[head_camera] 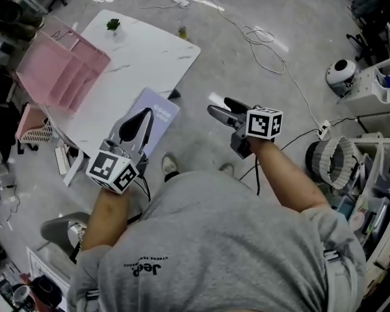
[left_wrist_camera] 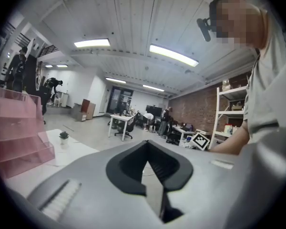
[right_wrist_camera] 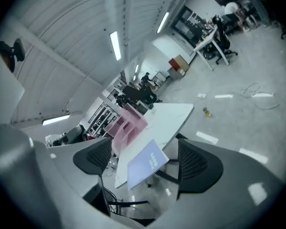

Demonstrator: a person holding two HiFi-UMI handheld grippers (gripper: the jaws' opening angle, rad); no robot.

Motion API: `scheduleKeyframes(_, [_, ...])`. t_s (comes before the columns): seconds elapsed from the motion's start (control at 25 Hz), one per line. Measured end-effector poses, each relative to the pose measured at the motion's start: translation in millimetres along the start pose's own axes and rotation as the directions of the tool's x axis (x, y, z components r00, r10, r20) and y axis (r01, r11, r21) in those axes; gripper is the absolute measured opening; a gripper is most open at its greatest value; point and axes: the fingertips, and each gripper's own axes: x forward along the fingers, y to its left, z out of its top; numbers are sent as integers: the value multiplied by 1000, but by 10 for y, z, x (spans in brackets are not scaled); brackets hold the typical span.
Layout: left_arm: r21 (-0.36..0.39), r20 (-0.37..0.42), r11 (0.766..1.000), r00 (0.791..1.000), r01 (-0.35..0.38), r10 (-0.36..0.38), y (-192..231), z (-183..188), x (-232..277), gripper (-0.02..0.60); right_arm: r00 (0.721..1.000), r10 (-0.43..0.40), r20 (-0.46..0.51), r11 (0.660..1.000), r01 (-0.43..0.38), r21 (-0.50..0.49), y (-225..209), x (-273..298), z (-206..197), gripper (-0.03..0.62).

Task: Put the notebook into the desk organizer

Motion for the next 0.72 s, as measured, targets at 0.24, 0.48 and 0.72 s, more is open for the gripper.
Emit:
scheduleKeyframes(0.24, [-62,-38,989,990,-137,135,553,-328,-703,57,972,65,-226,978,-17,206,-99,1164,-1076,413])
scheduleKeyframes(0.48, [-103,-94,970,973,-222,212,965,-591,-1196,57,944,5,-329,983,55,173,-534,1887,-1395,414])
scheduleKeyframes(0.72, [-129,-131,952,956,-278,262,1184,-776,-1542,57,823,121,-555,990,-61,126,-618,2293,-1515,413])
